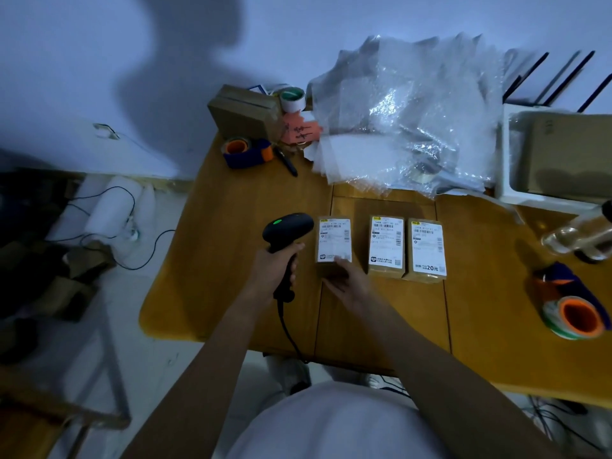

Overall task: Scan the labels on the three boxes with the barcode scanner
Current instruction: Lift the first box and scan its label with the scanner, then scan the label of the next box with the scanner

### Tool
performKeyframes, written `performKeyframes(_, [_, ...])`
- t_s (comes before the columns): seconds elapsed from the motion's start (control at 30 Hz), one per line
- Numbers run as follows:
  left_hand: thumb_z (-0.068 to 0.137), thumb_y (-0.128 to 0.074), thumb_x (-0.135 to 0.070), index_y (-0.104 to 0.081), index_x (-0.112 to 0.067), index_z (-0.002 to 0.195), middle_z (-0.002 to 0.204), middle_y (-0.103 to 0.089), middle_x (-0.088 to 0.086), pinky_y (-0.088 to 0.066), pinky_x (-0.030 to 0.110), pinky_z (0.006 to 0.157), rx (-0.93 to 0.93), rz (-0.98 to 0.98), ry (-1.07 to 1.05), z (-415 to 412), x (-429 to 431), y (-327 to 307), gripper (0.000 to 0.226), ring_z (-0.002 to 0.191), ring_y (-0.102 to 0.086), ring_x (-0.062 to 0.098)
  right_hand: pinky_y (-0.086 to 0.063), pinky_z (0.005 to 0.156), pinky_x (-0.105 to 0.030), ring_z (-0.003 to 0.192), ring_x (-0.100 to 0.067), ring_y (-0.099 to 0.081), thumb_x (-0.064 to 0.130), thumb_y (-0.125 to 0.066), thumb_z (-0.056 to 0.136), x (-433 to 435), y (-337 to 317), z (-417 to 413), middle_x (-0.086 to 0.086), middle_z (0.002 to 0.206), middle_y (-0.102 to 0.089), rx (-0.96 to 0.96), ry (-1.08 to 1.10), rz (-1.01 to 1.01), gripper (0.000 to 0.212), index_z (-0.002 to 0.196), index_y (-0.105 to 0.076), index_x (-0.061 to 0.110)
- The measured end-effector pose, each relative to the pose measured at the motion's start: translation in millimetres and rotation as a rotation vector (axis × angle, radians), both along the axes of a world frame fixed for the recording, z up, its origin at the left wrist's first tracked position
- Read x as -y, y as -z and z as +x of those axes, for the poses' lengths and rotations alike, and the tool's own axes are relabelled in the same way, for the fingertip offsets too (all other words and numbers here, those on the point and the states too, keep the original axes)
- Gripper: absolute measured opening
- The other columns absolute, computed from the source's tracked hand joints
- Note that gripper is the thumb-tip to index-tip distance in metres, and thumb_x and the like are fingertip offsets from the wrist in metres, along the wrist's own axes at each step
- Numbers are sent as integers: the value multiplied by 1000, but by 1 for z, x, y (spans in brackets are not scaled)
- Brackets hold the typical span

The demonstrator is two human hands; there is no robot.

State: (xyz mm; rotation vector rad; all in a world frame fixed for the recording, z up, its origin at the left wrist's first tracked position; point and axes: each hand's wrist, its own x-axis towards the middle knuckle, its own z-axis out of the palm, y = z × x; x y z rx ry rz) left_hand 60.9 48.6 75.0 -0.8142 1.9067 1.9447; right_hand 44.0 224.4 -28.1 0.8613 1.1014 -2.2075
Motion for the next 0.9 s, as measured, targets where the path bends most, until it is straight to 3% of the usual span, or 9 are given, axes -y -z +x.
performKeyframes(0.27, [90,-75,-29,-59,-13,65,55,-53,2,-46,25,51,37,-18,32,5,3,4,33,47,-50,14,-59,85,-37,124,-37,-63,27,-72,95,-2,2,-9,-21,132,-63,74,118,11,49,138,-52,12])
performKeyframes(0.43, [91,-74,-30,-58,-14,65,56,-53,1,-46,26,52,41,-12,49,4,5,4,34,47,-50,14,-60,81,-37,106,-30,-69,36,-70,96,-6,8,-11,-21,123,-66,92,64,60,45,133,-55,15])
performKeyframes(0.7, [89,-75,-32,-58,-14,63,56,-53,2,-46,30,55,16,-6,62,0,1,2,36,48,-50,16,-60,79,-38,106,-31,-68,33,-64,100,-21,9,-10,-17,116,-68,92,29,122,29,121,-57,14])
performKeyframes(0.83, [88,-76,-34,-59,-14,66,57,-54,3,-47,30,56,27,-7,86,-3,-6,3,34,48,-51,16,-60,78,-42,106,-34,-70,42,-55,104,-25,6,-8,-21,119,-69,110,-69,212,38,128,-55,13])
performKeyframes(0.9, [88,-76,-34,-59,-14,66,57,-54,2,-47,30,57,25,-10,93,-3,-9,3,34,48,-51,15,-58,71,-37,93,-28,-70,47,-50,104,-27,3,-5,-18,110,-70,84,-167,292,45,127,-57,9])
